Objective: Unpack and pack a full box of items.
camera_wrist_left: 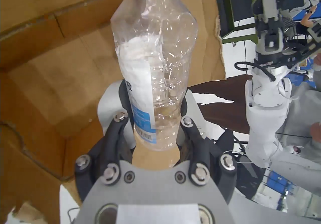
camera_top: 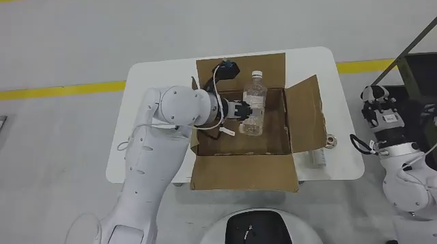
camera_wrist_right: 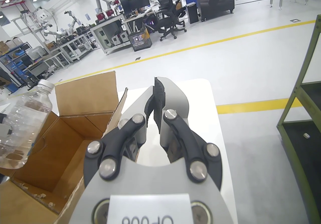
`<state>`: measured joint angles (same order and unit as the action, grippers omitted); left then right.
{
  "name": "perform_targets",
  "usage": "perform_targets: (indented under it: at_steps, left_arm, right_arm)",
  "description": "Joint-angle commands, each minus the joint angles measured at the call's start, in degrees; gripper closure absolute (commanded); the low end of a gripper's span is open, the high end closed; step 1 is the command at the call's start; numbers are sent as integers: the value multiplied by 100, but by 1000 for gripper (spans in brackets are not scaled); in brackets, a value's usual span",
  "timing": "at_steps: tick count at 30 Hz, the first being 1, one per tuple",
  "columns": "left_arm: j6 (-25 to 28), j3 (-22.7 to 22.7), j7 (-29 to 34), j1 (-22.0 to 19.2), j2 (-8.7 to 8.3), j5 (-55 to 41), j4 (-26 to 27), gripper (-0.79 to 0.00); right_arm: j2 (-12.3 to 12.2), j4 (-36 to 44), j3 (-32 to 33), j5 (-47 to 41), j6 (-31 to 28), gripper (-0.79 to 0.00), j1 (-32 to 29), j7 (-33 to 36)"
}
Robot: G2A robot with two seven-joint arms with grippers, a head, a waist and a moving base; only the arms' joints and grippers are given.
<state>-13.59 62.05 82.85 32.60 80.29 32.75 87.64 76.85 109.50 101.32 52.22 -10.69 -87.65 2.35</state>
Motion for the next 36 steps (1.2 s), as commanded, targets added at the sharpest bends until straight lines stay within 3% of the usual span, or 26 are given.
perform_targets:
  at_steps: [1, 9, 24, 36]
  left_arm:
    - [-180, -31, 11, -11, -3, -1, -230, 0]
    - [-548, 18, 219, 122, -74, -11, -495, 0]
    - [-536, 7, 76, 198, -77, 4, -517, 0]
    - [-1348, -593, -563, 22, -46, 349, -1532, 0]
  right_arm:
    - [-5, -3, 17, -18, 4, 0, -14, -6]
    - [-24, -17, 21, -58, -7, 0, -38, -22]
    - [-52, 69, -70, -23, -9, 0, -111, -54]
    - [-75, 101, -32, -75, 11, 0, -193, -90]
